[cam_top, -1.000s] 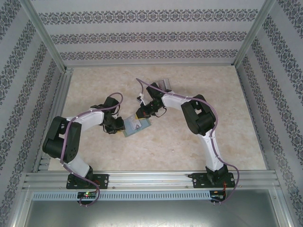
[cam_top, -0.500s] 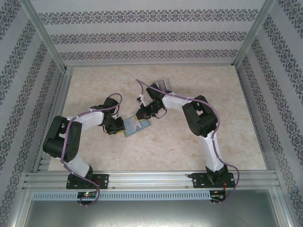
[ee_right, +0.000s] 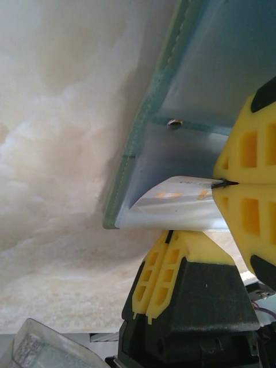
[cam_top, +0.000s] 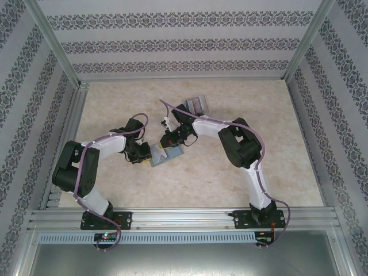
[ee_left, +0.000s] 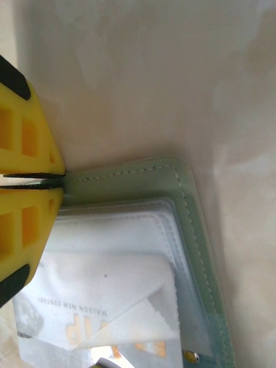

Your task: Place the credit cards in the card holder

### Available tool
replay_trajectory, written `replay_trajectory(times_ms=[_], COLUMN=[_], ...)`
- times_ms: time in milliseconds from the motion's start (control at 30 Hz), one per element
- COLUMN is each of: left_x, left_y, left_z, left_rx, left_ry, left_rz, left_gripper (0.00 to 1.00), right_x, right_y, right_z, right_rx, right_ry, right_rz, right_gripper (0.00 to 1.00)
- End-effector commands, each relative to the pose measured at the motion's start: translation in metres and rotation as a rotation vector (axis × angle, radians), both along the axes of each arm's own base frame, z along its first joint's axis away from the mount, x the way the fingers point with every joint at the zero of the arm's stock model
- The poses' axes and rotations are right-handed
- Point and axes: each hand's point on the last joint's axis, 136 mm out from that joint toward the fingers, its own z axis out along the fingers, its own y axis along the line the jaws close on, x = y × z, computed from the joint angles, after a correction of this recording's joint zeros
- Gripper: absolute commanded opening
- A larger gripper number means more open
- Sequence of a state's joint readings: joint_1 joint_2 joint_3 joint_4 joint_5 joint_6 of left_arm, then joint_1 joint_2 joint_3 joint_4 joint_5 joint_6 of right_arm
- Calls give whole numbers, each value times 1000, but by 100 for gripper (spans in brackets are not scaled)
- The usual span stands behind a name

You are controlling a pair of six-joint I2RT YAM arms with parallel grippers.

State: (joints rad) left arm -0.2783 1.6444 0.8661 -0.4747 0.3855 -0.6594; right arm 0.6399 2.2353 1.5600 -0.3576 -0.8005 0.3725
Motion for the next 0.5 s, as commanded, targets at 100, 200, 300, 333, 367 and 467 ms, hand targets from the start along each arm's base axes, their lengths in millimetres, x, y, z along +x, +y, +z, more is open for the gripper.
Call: replay_trajectory(times_ms=[100,200,300,333,367,467], left_x=[1,0,0,0,-1,-1], left_y=[-4,-4,-4,-4,-5,-5], left_z=[-10,-9,-10,-10,-11,-11], left_rx=[-24,-26,-29,-30,-33,-35], left_ry=[2,2,0,0,3,3], left_rz=[3,5,10,9,12,10], left_gripper=[13,13,13,13,13,13], right_x=[-16,-19,-20,-19,-19,-16], right_y=[-5,-8,-10,-12,-13,-14], right_z=[-34,-40,-47,-49,-52,-54], right_rx=[-100,-126,-164,-179,-191,-203], right_ry=[50,49,34,26,21,0], right_rz=[5,-6,-38,-57,-75,-113], right_gripper=[1,1,1,1,1,1])
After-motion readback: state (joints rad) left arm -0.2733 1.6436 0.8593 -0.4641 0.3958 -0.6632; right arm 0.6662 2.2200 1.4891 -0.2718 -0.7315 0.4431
